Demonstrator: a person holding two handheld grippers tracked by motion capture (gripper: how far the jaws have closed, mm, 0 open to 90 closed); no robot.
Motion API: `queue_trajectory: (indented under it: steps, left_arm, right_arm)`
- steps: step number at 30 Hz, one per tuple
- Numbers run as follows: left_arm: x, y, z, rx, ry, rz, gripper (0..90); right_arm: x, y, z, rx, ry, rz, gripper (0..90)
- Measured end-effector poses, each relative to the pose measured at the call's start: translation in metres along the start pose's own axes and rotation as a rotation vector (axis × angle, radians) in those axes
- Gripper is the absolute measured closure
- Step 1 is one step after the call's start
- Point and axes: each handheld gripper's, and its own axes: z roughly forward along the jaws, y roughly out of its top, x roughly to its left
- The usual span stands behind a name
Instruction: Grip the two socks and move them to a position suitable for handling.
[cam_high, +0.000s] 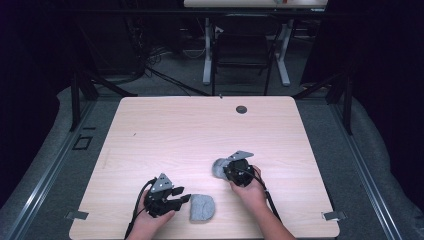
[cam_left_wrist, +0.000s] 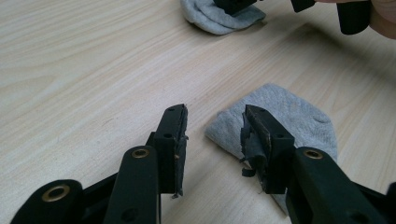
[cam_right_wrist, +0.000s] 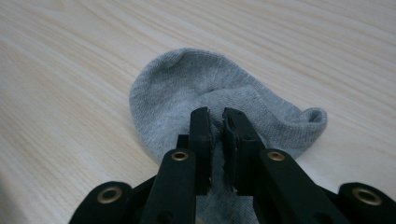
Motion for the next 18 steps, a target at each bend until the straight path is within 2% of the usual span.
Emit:
queue_trajectory:
  steps: [7, 13, 18]
  left_arm:
    - [-0.002, 0.000, 0.001, 0.005, -0.003, 0.003, 60.0]
    - [-0.003, -0.001, 0.002, 0.005, -0.002, 0.005, 60.0]
    - [-0.003, -0.001, 0.002, 0.005, 0.001, 0.007, 60.0]
  right_arm:
    - [0.020, 0.003, 0.005, -0.003, 0.044, -0.026, 81.0]
    - [0.033, 0.003, 0.006, -0.008, 0.052, -0.013, 80.3]
    - [0.045, 0.003, 0.006, -0.008, 0.056, -0.035, 80.2]
